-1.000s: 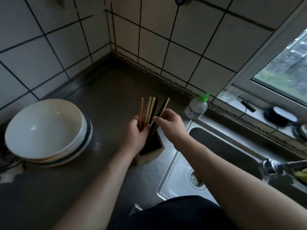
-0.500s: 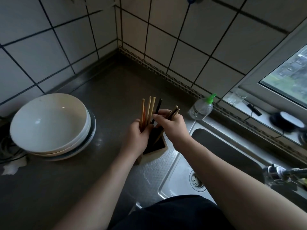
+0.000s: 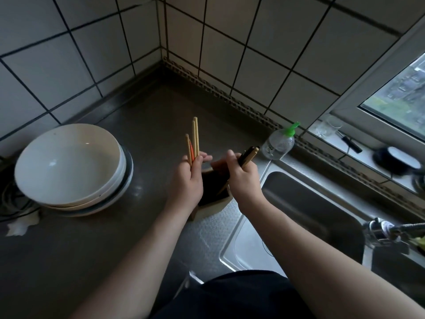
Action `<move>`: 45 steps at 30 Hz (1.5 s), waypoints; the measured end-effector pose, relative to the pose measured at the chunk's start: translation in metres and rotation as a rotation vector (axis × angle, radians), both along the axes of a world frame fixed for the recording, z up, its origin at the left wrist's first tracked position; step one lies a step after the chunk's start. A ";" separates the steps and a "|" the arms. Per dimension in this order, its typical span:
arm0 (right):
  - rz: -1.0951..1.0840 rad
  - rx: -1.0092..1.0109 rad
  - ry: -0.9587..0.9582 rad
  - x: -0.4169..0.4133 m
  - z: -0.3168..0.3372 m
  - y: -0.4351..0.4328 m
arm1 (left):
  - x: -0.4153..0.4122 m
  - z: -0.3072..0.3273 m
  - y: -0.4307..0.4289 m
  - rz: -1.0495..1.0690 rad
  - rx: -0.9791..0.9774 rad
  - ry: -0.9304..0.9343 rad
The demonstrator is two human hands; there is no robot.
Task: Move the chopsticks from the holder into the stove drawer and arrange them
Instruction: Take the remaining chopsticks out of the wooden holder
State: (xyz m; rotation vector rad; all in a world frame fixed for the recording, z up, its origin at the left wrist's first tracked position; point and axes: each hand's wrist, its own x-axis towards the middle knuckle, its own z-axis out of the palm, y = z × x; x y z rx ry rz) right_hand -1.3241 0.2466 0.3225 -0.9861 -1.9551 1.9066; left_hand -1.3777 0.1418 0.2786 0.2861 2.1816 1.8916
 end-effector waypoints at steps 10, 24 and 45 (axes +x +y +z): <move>-0.105 -0.066 0.356 0.026 0.046 0.017 | 0.009 0.047 -0.010 0.012 0.211 0.027; -0.243 -0.056 0.124 0.038 0.026 0.012 | 0.033 0.055 -0.015 0.057 0.181 0.126; -0.026 0.049 -0.055 -0.011 -0.012 -0.002 | 0.021 0.037 -0.022 0.096 0.210 0.031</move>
